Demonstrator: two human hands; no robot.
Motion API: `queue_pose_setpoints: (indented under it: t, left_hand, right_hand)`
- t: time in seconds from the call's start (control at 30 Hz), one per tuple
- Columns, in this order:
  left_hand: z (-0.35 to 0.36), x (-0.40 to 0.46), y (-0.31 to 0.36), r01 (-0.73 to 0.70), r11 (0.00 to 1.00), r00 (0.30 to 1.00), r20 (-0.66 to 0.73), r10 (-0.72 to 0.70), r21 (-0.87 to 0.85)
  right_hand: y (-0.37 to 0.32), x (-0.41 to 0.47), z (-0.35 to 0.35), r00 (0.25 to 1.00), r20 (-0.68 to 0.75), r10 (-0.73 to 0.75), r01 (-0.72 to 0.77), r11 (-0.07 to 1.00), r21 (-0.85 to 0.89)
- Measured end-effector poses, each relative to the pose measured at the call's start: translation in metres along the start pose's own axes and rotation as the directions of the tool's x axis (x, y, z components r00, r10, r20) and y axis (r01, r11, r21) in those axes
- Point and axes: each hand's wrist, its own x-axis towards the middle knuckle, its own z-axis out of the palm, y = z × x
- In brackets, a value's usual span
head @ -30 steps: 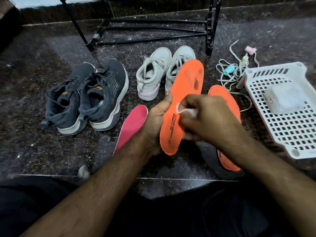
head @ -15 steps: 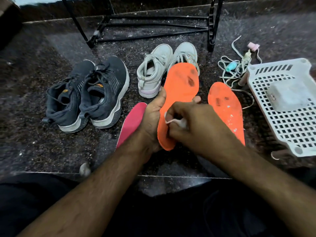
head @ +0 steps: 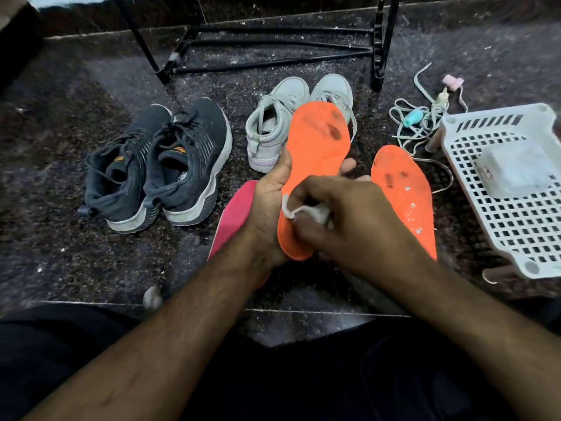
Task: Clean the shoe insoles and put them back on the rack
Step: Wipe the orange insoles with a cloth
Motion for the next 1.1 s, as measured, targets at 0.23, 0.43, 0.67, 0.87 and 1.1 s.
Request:
queue_pose_setpoints:
  t: [0.23, 0.43, 0.67, 0.87, 1.1]
  left_hand:
    - [0.002, 0.001, -0.001, 0.009, 0.999, 0.999, 0.033, -0.008, -0.037]
    - [0.0, 0.001, 0.009, -0.058, 0.997, 0.997, 0.044, 0.06, -0.046]
    - [-0.002, 0.002, 0.015, -0.146, 0.988, 0.989, 0.021, 0.147, -0.058]
    - [0.001, 0.002, 0.018, -0.2, 0.974, 0.979, 0.018, 0.203, -0.105]
    - [-0.003, 0.002, 0.018, -0.199, 0.973, 0.98, -0.045, 0.195, -0.12]
  right_hand:
    - [0.0, 0.001, -0.001, 1.0, 0.015, 0.004, -0.004, 1.0, -0.024]
    - [0.001, 0.002, -0.008, 0.992, 0.107, -0.06, 0.07, 0.993, -0.094]
    - [-0.007, -0.006, 0.007, 0.998, 0.066, 0.021, -0.018, 0.999, -0.05]
    - [0.015, 0.006, -0.008, 0.994, -0.019, 0.107, -0.108, 0.99, -0.094]
    - [-0.01, -0.008, 0.008, 0.992, 0.121, -0.02, 0.029, 0.997, -0.074]
